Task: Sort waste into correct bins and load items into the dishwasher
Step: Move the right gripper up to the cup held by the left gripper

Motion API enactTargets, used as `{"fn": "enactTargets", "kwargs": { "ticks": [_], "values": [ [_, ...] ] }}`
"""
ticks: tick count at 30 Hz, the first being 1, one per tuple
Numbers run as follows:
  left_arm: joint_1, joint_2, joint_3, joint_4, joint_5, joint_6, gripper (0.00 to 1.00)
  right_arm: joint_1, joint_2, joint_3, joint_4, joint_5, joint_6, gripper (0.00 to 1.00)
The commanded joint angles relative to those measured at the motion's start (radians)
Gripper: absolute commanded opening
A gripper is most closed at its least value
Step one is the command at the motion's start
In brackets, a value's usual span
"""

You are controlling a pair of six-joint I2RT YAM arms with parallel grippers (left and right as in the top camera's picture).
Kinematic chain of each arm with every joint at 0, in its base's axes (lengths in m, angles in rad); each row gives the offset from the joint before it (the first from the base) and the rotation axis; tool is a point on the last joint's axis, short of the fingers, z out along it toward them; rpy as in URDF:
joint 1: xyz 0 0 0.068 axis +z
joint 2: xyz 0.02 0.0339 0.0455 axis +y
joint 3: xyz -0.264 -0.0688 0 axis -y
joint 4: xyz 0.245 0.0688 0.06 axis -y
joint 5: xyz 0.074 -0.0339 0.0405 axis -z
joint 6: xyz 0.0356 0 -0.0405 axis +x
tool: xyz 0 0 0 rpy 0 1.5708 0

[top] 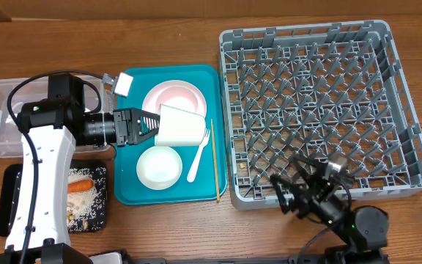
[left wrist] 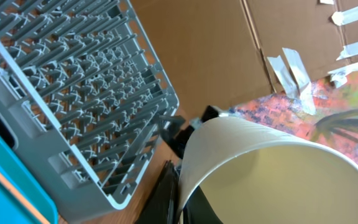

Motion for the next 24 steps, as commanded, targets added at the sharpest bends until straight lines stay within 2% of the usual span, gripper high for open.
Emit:
{"fn": "enactTargets", "kwargs": {
  "ticks": [1,5,10,14,18,24],
  "values": [
    [0.000,0.035,0.003,0.010,-0.009,0.021,0.04,-0.006,0.134,0.134,0.120,-0.440,0.065,1.00],
    [-0.001,0.057,0.002,0.005,-0.005,0.020,0.04,-0.006,0.318,0.228,0.170,-0.608,0.098,1.00],
    [-0.072,0.059,-0.004,0.007,0.035,0.032,0.04,-0.006,0.488,0.248,0.374,-0.612,0.146,1.00],
    [-0.163,0.059,-0.004,0.034,0.050,0.031,0.04,-0.006,0.535,0.248,0.449,-0.611,0.146,1.00],
    [-0.243,0.059,-0.004,0.074,0.119,0.030,0.04,-0.006,0.569,0.248,0.451,-0.611,0.146,1.00],
    [-0.331,0.059,-0.004,0.110,0.120,0.029,0.04,-0.006,0.586,0.248,0.511,-0.632,0.147,1.00]
  ]
}}
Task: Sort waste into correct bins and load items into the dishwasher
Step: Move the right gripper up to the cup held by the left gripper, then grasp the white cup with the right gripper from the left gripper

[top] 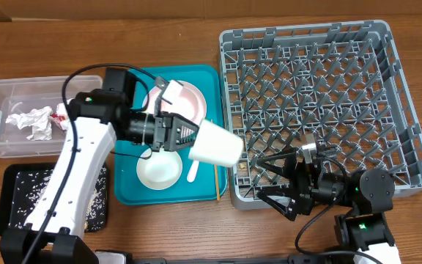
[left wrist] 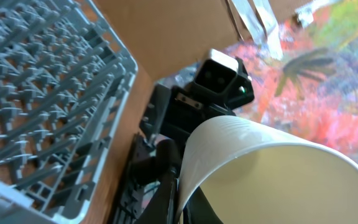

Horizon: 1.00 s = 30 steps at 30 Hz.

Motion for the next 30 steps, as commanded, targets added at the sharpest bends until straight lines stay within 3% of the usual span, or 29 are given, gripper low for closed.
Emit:
{"fn": "enactTargets", "kwargs": {
  "ticks": [1,4,12,19,30],
  "values": [
    [-0.047,0.002,-0.003,0.018,0.041,0.026,0.04,-0.006,-0.002,0.026,0.075,-0.041,0.014,1.00],
    [-0.067,0.002,-0.003,0.042,0.042,0.013,0.04,-0.006,-0.002,0.026,0.184,-0.042,0.078,1.00],
    [-0.088,0.002,-0.003,0.107,0.035,-0.006,0.04,-0.006,-0.002,0.026,0.208,-0.042,0.082,1.00],
    [-0.158,0.002,-0.003,0.299,0.021,-0.179,0.04,-0.006,-0.002,0.026,0.208,-0.042,0.081,1.00],
    [-0.266,0.002,-0.003,0.513,-0.177,-0.450,0.04,-0.006,-0.002,0.026,0.235,-0.031,0.082,1.00]
  ]
}}
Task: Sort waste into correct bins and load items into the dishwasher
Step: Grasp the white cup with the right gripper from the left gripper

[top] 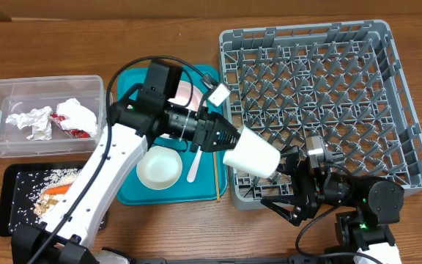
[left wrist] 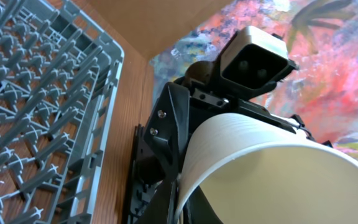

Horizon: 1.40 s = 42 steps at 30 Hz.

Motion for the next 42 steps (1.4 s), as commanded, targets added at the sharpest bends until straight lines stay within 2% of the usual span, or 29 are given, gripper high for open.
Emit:
{"fn": "enactTargets", "kwargs": {
  "ticks": [1,7,17,25,27,31,36,42],
  "values": [
    [-0.034,0.002,0.001,0.042,-0.081,-0.103,0.04,-0.005,-0.003,0.021,0.034,-0.002,0.006,1.00],
    [-0.052,0.002,0.001,0.049,-0.096,-0.106,0.04,-0.005,-0.003,0.021,0.199,0.018,0.052,0.99],
    [-0.052,0.002,0.001,0.048,-0.095,-0.110,0.04,-0.005,0.085,0.021,0.203,0.061,0.048,0.98],
    [-0.052,0.002,0.001,0.048,-0.096,-0.110,0.04,-0.005,0.140,0.021,0.325,0.048,0.053,0.76],
    [-0.052,0.002,0.001,0.048,-0.096,-0.110,0.04,-0.005,0.140,0.021,0.332,0.045,0.053,0.74],
    [-0.052,0.002,0.001,0.048,-0.099,-0.110,0.04,-0.005,0.140,0.021,0.332,0.042,0.053,0.74],
    [-0.052,0.002,0.001,0.048,-0.103,-0.110,0.04,-0.005,0.140,0.021,0.332,0.042,0.052,0.83],
    [-0.052,0.002,0.001,0.048,-0.103,-0.110,0.04,-0.005,0.140,0.021,0.374,0.054,0.052,0.86]
  ]
}}
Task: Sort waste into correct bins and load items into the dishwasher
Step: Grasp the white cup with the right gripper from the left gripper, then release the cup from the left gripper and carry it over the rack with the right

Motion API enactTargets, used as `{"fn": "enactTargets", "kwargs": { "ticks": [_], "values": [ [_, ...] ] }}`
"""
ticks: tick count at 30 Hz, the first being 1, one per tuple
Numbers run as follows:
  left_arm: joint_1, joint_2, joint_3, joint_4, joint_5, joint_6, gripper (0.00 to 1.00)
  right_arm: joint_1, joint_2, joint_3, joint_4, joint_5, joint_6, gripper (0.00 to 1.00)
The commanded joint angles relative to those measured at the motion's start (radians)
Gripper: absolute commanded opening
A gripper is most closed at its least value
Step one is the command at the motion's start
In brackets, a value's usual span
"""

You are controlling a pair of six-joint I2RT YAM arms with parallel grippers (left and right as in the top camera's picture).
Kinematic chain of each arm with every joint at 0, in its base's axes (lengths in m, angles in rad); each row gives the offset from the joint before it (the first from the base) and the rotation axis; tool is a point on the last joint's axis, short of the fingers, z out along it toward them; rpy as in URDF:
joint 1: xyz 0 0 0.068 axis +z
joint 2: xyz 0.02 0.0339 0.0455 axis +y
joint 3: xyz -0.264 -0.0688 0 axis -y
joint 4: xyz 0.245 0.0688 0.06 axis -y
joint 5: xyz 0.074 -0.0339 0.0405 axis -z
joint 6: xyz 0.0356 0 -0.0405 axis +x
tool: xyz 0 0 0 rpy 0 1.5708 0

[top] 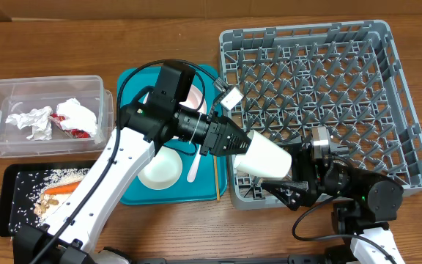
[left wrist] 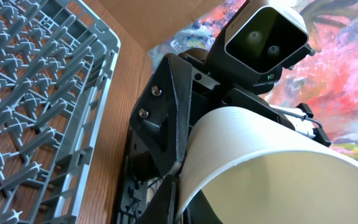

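Note:
A white paper cup (top: 266, 158) lies on its side in the air over the front left corner of the grey dish rack (top: 313, 88). My left gripper (top: 234, 142) is shut on its rim; the left wrist view shows the cup's wall (left wrist: 272, 155) pinched at my left gripper (left wrist: 180, 198). My right gripper (top: 290, 174) stands open at the cup's bottom end, one finger on each side, its black body (left wrist: 166, 118) right behind the cup. Whether it touches the cup cannot be told.
A teal tray (top: 127, 192) holds a pink plate (top: 195, 95), a white bowl (top: 160, 169), a white fork (top: 194, 171) and a chopstick (top: 215, 174). A clear bin with crumpled waste stands at the left. A black tray (top: 20, 183) with rice and carrot lies below it.
My left gripper has carried the cup further right, from the rack's left edge to between the right gripper's fingers. The right gripper has come up closer to the cup's base.
My left gripper first held the cup over the teal tray beside the pink plate. Then it held it at the tray's right edge, then at the rack's front left corner. The right gripper stayed open near the rack's front throughout and now flanks the cup's base.

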Motion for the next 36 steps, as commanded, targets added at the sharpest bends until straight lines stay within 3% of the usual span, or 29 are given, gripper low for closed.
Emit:
{"fn": "enactTargets", "kwargs": {
  "ticks": [1,7,13,16,18,22,36],
  "values": [
    [0.004,0.008,0.001,0.000,-0.060,-0.006,0.04,0.006,-0.014,0.023,0.054,0.000,-0.006,0.86],
    [0.004,0.008,0.001,-0.004,-0.060,-0.006,0.04,0.006,-0.014,0.023,0.053,0.011,-0.006,0.82],
    [0.004,0.008,0.001,-0.005,-0.077,-0.006,0.04,0.006,-0.014,0.023,0.053,0.014,-0.006,0.59],
    [0.004,0.008,0.001,-0.029,-0.141,-0.006,0.05,0.006,-0.014,0.023,0.053,0.014,-0.007,0.55],
    [0.005,0.008,0.001,-0.031,-0.158,-0.006,0.26,0.006,-0.014,0.023,0.053,0.014,-0.010,0.53],
    [0.022,0.008,0.001,-0.031,-0.193,-0.006,0.38,0.006,-0.014,0.023,0.049,0.014,-0.010,0.52],
    [0.176,0.007,0.001,-0.091,-0.190,-0.006,0.41,0.002,-0.003,0.023,0.026,0.041,-0.010,0.48]
  ]
}}
